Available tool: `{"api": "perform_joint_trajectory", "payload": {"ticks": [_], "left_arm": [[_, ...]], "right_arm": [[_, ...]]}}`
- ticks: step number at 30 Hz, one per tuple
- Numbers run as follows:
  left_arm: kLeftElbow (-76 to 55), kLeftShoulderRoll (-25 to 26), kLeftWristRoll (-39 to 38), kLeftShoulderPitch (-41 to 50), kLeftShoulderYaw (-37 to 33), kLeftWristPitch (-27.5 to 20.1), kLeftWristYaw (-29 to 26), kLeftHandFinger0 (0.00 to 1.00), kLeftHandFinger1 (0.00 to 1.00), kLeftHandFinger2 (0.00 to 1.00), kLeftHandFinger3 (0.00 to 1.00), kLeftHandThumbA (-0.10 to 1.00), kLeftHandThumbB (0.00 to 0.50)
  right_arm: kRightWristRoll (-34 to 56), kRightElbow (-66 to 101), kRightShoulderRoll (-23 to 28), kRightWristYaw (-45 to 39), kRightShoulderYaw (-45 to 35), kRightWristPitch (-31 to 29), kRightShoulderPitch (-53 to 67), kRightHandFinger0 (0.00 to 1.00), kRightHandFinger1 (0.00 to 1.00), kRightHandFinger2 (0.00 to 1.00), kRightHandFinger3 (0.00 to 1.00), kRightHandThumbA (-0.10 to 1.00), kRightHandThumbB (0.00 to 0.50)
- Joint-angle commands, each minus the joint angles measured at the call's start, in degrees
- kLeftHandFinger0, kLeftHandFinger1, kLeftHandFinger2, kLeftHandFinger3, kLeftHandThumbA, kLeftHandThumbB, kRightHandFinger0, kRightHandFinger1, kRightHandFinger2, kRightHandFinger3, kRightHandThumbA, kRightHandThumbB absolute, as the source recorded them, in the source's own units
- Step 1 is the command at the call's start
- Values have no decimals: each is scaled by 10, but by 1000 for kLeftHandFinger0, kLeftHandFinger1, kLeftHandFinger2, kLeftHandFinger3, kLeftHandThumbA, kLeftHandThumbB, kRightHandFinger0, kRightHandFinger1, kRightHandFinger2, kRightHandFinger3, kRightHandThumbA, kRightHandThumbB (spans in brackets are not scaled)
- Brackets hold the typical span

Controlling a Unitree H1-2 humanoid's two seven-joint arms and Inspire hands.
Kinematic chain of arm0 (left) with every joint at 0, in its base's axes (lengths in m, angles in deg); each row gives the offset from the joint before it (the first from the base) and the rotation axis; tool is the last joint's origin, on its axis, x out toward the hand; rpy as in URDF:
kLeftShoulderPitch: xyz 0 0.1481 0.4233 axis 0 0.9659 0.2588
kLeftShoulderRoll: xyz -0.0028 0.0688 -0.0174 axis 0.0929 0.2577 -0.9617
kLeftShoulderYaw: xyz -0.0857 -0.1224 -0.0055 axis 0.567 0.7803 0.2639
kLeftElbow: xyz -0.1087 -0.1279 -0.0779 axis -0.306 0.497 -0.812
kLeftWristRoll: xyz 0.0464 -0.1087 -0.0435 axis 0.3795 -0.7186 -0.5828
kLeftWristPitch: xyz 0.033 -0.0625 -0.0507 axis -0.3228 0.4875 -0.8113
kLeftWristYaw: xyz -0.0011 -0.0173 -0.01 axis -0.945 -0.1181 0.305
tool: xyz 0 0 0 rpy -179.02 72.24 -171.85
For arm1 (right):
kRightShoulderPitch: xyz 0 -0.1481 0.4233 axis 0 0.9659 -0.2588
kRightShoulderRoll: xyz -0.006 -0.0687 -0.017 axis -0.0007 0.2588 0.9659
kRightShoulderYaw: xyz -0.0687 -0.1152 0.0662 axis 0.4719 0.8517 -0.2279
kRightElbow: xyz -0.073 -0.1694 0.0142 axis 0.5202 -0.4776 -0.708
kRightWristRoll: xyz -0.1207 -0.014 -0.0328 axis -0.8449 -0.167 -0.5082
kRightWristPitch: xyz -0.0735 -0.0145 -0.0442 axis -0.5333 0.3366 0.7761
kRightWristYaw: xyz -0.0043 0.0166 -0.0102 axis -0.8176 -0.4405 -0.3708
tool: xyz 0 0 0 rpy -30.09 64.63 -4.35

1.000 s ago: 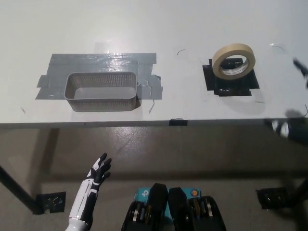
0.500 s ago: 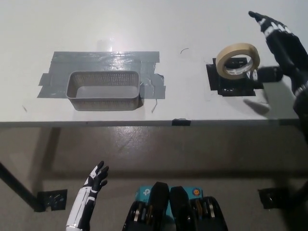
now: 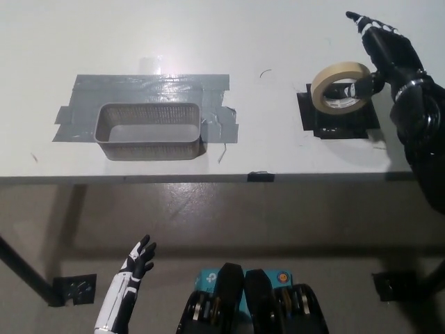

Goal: The robot picks the tape placed on the black area with right hand and places it in the small grey container.

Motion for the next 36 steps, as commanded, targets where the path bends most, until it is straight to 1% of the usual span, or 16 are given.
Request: {"api": "perform_joint_trajectory", "payload": {"ticks": [1, 2, 4, 5, 7, 8, 13, 14, 15, 19, 23, 24, 28, 30, 34, 36], "left_arm": [[-6, 3, 8, 2, 0, -31, -2, 1000, 1000, 1000, 1000, 1000, 101], [-8, 4, 10, 3, 0, -30, -1, 1000, 1000, 1000, 1000, 1000, 94], [-8, 4, 11, 3, -1, -30, -2, 1000, 1000, 1000, 1000, 1000, 94], [-6, 4, 12, 3, -2, -32, 0, 1000, 1000, 1000, 1000, 1000, 103], [-4, 4, 12, 2, -2, -33, 0, 1000, 1000, 1000, 1000, 1000, 103], [-6, 5, 8, 2, -2, -30, 3, 1000, 1000, 1000, 1000, 1000, 103], [-13, 4, 2, 2, -1, -21, 5, 1000, 1000, 1000, 1000, 1000, 97], [-10, 4, 3, 0, -2, -24, 4, 1000, 1000, 1000, 1000, 1000, 104], [-8, 5, 3, -1, -2, -27, 5, 1000, 1000, 1000, 1000, 1000, 97], [-3, 6, 2, -5, -2, -30, 6, 1000, 1000, 1000, 1000, 1000, 104], [-4, 7, 2, -3, -3, -28, 8, 1000, 1000, 1000, 1000, 1000, 95], [-5, 8, 5, -3, -3, -27, 6, 1000, 1000, 1000, 1000, 1000, 104], [0, 9, 1, -6, -2, -34, 7, 1000, 1000, 1000, 1000, 1000, 108], [-8, 8, 2, -3, -1, -24, 6, 1000, 1000, 1000, 1000, 1000, 112], [-9, 10, 4, -5, -1, -23, 6, 1000, 1000, 1000, 1000, 1000, 99], [-9, 10, 1, -6, 0, -24, 7, 1000, 1000, 1000, 1000, 1000, 99]], "right_arm": [[-4, -25, -2, 22, 2, 3, -50, 1000, 1000, 1000, 1000, 1000, 404], [-6, -35, -4, 25, 5, 1, -53, 1000, 1000, 1000, 1000, 1000, 412], [-5, -43, -4, 27, 6, -3, -55, 1000, 1000, 1000, 1000, 1000, 415], [-12, -49, -4, 24, 14, -1, -56, 1000, 1000, 1000, 1000, 1000, 407], [-14, -66, -5, 29, 21, -4, -63, 1000, 1000, 1000, 1000, 1000, 411], [-15, -70, -9, 25, 24, 3, -67, 1000, 1000, 1000, 1000, 1000, 388], [-9, -99, -17, 28, 26, 5, -81, 1000, 1000, 1000, 1000, 1000, 378], [-6, -107, -19, 30, 25, 2, -85, 1000, 1000, 1000, 1000, 1000, 379], [-3, -112, -21, 32, 24, 1, -87, 1000, 1000, 1000, 1000, 1000, 378], [2, -128, -31, 43, 21, -7, -97, 1000, 1000, 1000, 1000, 988, 365], [1, -139, -34, 52, 24, -14, -103, 1000, 1000, 1000, 1000, 982, 370], [-4, -143, -34, 54, 30, -20, -105, 1000, 1000, 1000, 1000, 1000, 375], [-13, -164, -39, 63, 44, -18, -118, 1000, 1000, 1000, 1000, 1000, 388], [-14, -173, -41, 65, 49, -14, -121, 1000, 1000, 1000, 1000, 1000, 380], [-16, -198, -43, 70, 59, -16, -129, 1000, 1000, 1000, 1000, 999, 378], [-16, -214, -44, 72, 65, -18, -133, 1000, 1000, 1000, 1000, 974, 366]]}}
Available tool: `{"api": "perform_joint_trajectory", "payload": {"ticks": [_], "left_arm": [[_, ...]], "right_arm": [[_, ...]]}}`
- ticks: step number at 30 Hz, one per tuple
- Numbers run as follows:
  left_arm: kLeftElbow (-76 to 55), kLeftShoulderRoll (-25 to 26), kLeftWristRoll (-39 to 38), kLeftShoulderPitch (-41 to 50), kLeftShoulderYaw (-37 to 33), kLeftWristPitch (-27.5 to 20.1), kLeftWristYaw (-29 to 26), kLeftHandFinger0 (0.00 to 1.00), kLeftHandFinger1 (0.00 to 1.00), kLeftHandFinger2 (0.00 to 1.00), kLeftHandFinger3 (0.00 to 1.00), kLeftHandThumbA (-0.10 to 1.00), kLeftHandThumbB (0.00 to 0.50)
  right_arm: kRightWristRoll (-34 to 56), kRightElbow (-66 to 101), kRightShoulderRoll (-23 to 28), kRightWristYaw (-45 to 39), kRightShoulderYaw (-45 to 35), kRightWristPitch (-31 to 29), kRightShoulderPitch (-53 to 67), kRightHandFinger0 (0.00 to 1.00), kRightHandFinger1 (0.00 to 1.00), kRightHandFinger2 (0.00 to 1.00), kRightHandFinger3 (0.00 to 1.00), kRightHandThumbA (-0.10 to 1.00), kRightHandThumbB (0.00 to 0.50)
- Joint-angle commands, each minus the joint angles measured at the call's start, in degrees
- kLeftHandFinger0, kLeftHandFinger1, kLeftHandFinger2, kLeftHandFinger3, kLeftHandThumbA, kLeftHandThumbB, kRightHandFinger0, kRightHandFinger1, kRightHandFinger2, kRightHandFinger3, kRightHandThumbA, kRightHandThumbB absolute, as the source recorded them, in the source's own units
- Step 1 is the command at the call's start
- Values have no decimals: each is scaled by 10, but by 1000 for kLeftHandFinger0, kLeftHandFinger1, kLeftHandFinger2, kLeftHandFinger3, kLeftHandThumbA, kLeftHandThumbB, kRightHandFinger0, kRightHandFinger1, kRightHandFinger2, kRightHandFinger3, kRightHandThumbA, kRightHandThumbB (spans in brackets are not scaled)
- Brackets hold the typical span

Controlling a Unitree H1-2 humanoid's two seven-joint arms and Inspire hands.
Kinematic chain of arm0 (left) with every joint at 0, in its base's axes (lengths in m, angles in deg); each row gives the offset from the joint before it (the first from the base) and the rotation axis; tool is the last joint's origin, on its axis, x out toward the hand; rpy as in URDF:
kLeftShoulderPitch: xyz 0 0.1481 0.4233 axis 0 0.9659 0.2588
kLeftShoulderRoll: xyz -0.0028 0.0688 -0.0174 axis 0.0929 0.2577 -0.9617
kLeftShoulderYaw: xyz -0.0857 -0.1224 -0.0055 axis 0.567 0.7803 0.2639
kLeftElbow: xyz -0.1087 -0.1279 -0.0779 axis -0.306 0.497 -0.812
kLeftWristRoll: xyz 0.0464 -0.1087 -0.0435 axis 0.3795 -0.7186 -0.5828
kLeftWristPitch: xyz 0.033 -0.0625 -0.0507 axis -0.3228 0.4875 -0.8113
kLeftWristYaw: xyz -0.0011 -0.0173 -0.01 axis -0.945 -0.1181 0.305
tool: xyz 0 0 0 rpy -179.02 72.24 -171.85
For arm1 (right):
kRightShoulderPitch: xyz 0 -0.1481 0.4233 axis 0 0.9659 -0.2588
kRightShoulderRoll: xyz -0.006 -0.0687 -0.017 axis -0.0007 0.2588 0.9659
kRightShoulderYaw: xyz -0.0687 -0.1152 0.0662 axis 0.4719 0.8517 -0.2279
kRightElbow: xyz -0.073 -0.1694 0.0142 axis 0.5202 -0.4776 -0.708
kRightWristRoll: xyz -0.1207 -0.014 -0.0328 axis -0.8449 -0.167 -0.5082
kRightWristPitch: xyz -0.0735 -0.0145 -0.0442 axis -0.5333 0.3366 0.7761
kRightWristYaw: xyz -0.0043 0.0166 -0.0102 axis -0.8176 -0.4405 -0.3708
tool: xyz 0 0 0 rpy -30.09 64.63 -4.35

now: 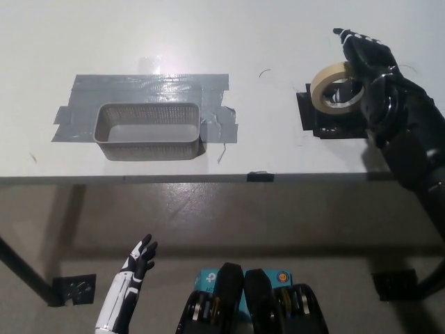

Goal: The robot picks the tape placed on the black area with right hand and places it in the small grey container.

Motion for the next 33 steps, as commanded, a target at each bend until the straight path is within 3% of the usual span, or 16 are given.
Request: {"api": "perform_joint_trajectory", "payload": {"ticks": [1, 12, 13, 14, 15, 16, 17, 18, 19, 20, 24, 29, 31, 33], "left_arm": [[-11, 7, -1, -3, 3, -16, 6, 1000, 1000, 1000, 1000, 1000, 98], [-5, 6, -5, -7, 1, -21, 8, 1000, 1000, 1000, 1000, 1000, 108], [-7, 7, -2, -6, 0, -19, 7, 1000, 1000, 1000, 1000, 1000, 109], [-11, 7, -1, -4, 0, -16, 7, 1000, 1000, 1000, 1000, 1000, 104], [-12, 8, 0, -3, 0, -16, 7, 1000, 1000, 1000, 1000, 1000, 109], [-13, 9, 1, -5, -1, -16, 8, 1000, 1000, 1000, 1000, 1000, 98], [-13, 9, 0, -6, -1, -15, 9, 1000, 1000, 1000, 1000, 1000, 94], [-14, 9, 0, -7, -1, -13, 9, 1000, 1000, 1000, 1000, 1000, 87], [-14, 10, -1, -7, -2, -14, 11, 1000, 1000, 1000, 1000, 1000, 87], [-12, 9, -4, -8, -1, -16, 11, 1000, 1000, 1000, 1000, 1000, 97], [-11, 10, -5, -10, -1, -16, 12, 1000, 1000, 1000, 1000, 1000, 111], [-11, 11, -5, -13, 1, -14, 10, 1000, 1000, 1000, 1000, 1000, 121], [-14, 12, -11, -12, 3, -9, 13, 1000, 1000, 1000, 1000, 1000, 123], [-17, 12, -16, -11, 4, -4, 15, 1000, 1000, 1000, 1000, 1000, 118]], "right_arm": [[-7, -11, 1, 33, 8, -17, -47, 1000, 1000, 1000, 1000, 969, 365], [-3, -53, -2, 32, 25, -31, -75, 1000, 1000, 1000, 1000, 1000, 370], [-6, -66, -5, 56, 27, -47, -76, 1000, 1000, 1000, 1000, 915, 338], [-3, -81, -8, 102, 24, -78, -73, 1000, 1000, 1000, 1000, 734, 280], [1, -105, -13, 176, 16, -124, -68, 825, 842, 867, 1000, 387, 232], [-17, -120, -14, 264, 27, -162, -61, 373, 375, 351, 549, -11, 147], [-37, -135, -16, 329, 43, -183, -57, 17, 45, 183, 322, -96, 226], [-47, -142, -18, 348, 54, -186, -57, 1, 39, 308, 452, -100, 180], [-55, -145, -21, 358, 64, -186, -55, 0, 134, 502, 628, -100, 166], [-51, -145, -25, 361, 63, -195, -52, 0, 232, 631, 762, -100, 191], [-35, -150, -30, 396, 54, -249, -39, 0, 291, 674, 789, -100, 231], [-31, -163, -30, 404, 59, -258, -41, 19, 351, 705, 813, -100, 216], [-22, -168, -30, 390, 54, -252, -44, 76, 410, 735, 836, -100, 211], [-21, -172, -30, 392, 55, -251, -45, 42, 405, 739, 844, -100, 215]]}}
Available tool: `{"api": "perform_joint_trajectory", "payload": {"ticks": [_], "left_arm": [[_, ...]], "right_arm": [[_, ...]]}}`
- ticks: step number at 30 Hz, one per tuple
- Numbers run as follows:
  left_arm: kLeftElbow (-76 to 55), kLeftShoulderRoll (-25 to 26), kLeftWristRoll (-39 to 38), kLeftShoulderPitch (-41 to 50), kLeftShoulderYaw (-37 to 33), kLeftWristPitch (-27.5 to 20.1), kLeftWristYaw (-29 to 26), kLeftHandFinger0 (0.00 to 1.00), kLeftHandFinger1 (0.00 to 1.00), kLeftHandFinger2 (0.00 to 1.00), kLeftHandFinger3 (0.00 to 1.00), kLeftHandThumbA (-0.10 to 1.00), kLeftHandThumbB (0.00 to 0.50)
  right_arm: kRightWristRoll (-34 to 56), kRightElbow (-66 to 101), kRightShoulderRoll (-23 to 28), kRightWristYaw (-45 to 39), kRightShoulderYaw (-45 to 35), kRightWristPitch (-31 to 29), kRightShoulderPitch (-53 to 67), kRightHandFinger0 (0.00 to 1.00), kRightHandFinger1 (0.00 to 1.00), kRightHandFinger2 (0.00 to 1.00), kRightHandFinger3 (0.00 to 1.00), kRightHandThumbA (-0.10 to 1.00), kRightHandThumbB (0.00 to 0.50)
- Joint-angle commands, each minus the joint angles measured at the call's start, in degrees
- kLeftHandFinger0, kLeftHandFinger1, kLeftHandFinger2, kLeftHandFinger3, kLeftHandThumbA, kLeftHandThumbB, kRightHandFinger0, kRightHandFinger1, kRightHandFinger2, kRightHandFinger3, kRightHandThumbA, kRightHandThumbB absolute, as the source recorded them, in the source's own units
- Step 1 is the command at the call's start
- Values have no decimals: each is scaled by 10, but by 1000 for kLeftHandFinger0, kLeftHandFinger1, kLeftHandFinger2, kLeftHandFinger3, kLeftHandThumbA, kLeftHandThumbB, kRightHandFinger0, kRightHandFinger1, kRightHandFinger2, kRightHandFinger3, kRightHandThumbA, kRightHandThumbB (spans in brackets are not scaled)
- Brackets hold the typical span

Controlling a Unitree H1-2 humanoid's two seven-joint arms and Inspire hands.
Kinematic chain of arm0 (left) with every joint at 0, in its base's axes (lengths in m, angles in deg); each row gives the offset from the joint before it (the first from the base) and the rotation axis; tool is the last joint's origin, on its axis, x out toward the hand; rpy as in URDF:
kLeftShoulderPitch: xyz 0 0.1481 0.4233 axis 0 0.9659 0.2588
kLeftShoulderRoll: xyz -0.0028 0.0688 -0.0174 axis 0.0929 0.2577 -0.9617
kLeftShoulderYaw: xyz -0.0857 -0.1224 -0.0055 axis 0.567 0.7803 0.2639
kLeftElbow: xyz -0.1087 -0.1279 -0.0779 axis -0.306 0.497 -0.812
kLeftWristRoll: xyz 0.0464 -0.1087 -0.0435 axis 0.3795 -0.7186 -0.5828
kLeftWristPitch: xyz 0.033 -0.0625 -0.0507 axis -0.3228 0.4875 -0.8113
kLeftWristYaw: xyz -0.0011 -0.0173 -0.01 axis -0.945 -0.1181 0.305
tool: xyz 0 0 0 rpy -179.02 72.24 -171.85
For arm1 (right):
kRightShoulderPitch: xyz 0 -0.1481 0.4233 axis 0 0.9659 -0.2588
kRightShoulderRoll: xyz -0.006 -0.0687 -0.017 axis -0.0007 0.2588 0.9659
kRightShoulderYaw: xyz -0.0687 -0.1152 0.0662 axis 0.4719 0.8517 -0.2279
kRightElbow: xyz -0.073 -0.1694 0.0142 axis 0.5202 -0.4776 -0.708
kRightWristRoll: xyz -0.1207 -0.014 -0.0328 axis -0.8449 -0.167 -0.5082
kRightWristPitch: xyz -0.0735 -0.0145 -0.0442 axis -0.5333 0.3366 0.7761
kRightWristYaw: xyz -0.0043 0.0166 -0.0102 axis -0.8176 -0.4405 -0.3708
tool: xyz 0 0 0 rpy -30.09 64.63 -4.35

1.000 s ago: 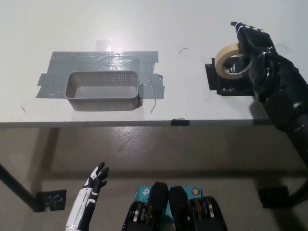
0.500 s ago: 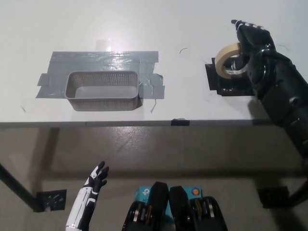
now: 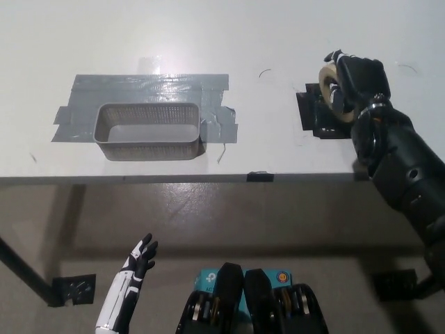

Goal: The robot picks the tape placed on the black area with right hand and places it in the small grey container.

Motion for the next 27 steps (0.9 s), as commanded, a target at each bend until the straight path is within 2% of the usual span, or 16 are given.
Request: {"api": "perform_joint_trajectory", "payload": {"ticks": [1, 3, 7, 8, 9, 10, 11, 13, 17, 19, 22, 26, 27], "left_arm": [[-20, 12, -16, -6, 5, -6, 16, 1000, 1000, 1000, 1000, 1000, 113], [-21, 13, -16, -5, 6, -8, 16, 1000, 1000, 1000, 1000, 1000, 99], [-12, 15, -17, -9, 8, -22, 14, 1000, 1000, 1000, 1000, 1000, 94], [-10, 15, -16, -10, 8, -22, 13, 1000, 1000, 1000, 1000, 1000, 100], [-11, 13, -21, -10, 9, -17, 13, 1000, 1000, 1000, 1000, 1000, 111], [-10, 14, -20, -10, 9, -18, 13, 1000, 1000, 1000, 1000, 1000, 113], [-12, 14, -19, -11, 9, -19, 12, 1000, 1000, 1000, 1000, 1000, 106], [-11, 14, -17, -15, 9, -19, 11, 1000, 1000, 1000, 1000, 1000, 102], [-13, 14, -19, -19, 6, -11, 15, 1000, 1000, 1000, 1000, 1000, 103], [-13, 15, -16, -19, 5, -8, 15, 1000, 1000, 1000, 1000, 1000, 101], [-13, 14, -18, -19, 5, -12, 18, 1000, 1000, 1000, 1000, 1000, 105], [-14, 13, -17, -24, 1, -7, 25, 1000, 1000, 1000, 1000, 1000, 100], [-14, 13, -13, -24, -1, -6, 26, 1000, 1000, 1000, 1000, 1000, 107]], "right_arm": [[-13, -18, 0, 164, 8, -113, -50, 38, 427, 770, 876, -100, 201], [-12, -20, 1, 167, 9, -115, -52, 26, 436, 789, 900, -100, 178], [-15, -14, 3, 185, 11, -134, -65, 0, 398, 765, 907, -100, 179], [-15, -5, 3, 187, 10, -132, -72, 0, 387, 750, 835, -100, 196], [-18, 2, 2, 194, 11, -132, -78, 1, 396, 752, 807, -100, 201], [-19, 4, 1, 200, 12, -136, -82, 0, 365, 718, 779, -100, 204], [-24, 6, -3, 205, 15, -135, -90, 0, 349, 704, 779, -100, 205], [-22, 20, -8, 208, 14, -148, -98, 0, 330, 671, 714, -100, 218], [-30, 38, -28, 213, 22, -138, -114, 0, 314, 652, 683, -100, 224], [-31, 47, -41, 216, 25, -134, -117, 0, 302, 664, 691, -100, 237], [-24, 45, -73, 205, 23, -127, -126, 0, 342, 729, 759, -100, 198], [-24, 40, -97, 192, 24, -120, -136, 0, 365, 739, 795, -100, 188], [-26, 39, -109, 184, 27, -109, -139, 0, 357, 724, 804, -100, 170]]}}
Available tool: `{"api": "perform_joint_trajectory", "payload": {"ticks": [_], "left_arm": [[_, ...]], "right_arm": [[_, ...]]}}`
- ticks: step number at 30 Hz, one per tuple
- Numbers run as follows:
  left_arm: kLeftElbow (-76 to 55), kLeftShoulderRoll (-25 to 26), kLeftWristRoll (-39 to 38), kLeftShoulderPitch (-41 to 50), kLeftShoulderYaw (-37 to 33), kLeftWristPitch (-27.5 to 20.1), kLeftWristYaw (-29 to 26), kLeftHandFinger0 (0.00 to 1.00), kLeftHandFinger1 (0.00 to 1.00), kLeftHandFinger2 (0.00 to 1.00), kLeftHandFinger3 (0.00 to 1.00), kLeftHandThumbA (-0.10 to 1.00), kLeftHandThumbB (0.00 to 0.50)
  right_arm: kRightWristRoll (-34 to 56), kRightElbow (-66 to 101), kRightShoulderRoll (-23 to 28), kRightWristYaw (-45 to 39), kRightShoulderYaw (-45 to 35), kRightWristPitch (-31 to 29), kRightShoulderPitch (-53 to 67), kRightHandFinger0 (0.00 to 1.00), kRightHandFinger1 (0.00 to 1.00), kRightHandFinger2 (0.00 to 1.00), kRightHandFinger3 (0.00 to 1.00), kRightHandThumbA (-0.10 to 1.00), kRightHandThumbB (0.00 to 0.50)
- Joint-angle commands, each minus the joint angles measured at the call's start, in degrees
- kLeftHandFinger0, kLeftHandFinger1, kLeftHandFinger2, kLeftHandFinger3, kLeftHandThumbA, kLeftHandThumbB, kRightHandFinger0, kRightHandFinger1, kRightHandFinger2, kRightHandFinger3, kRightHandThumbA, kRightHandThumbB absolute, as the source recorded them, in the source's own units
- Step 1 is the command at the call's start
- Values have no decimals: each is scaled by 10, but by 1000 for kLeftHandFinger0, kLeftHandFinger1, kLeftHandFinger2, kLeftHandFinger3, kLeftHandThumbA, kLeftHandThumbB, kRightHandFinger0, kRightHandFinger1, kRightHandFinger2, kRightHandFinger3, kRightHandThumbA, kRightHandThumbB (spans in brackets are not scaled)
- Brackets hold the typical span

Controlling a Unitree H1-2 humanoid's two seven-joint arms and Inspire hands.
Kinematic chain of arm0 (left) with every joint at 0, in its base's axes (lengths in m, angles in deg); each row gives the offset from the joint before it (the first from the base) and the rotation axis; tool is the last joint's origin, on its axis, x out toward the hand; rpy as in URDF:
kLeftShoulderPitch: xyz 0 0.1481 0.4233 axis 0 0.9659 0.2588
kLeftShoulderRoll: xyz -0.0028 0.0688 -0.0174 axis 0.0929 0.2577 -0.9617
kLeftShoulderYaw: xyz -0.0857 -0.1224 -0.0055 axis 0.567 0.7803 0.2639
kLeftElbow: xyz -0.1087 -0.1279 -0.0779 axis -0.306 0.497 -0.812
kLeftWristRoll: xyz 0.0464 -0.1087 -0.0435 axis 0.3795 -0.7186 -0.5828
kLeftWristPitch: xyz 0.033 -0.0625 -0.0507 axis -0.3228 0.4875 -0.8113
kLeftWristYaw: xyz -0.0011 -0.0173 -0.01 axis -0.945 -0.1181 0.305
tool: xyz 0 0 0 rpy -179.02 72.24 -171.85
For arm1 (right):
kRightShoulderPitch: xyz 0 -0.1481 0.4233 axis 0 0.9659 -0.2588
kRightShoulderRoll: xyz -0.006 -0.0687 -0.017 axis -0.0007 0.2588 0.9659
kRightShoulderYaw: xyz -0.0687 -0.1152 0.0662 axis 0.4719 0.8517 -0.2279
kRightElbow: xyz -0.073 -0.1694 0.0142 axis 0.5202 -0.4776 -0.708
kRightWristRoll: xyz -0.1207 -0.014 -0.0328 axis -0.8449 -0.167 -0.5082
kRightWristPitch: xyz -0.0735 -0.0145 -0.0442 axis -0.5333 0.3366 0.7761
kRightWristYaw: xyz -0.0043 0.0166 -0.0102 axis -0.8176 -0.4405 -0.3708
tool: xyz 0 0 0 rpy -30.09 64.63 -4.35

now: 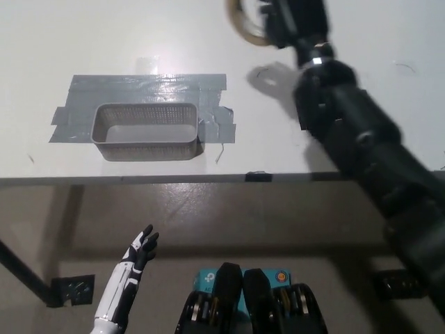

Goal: The robot picks the tape placed on the black area with right hand and places it in the small grey container.

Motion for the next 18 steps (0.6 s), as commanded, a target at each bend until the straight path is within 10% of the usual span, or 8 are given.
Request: {"api": "perform_joint_trajectory", "payload": {"ticks": [1, 18], "left_arm": [[-12, 4, -4, -9, -2, -8, 11, 1000, 1000, 1000, 1000, 1000, 111], [-37, -8, 8, -7, -19, 16, 19, 1000, 1000, 1000, 1000, 1000, 154]], "right_arm": [[-11, 4, -34, 12, 9, -1, -54, 0, 329, 699, 799, -100, 164], [-22, -114, -150, -1, 59, 37, -60, 0, 270, 704, 837, -100, 206]]}}
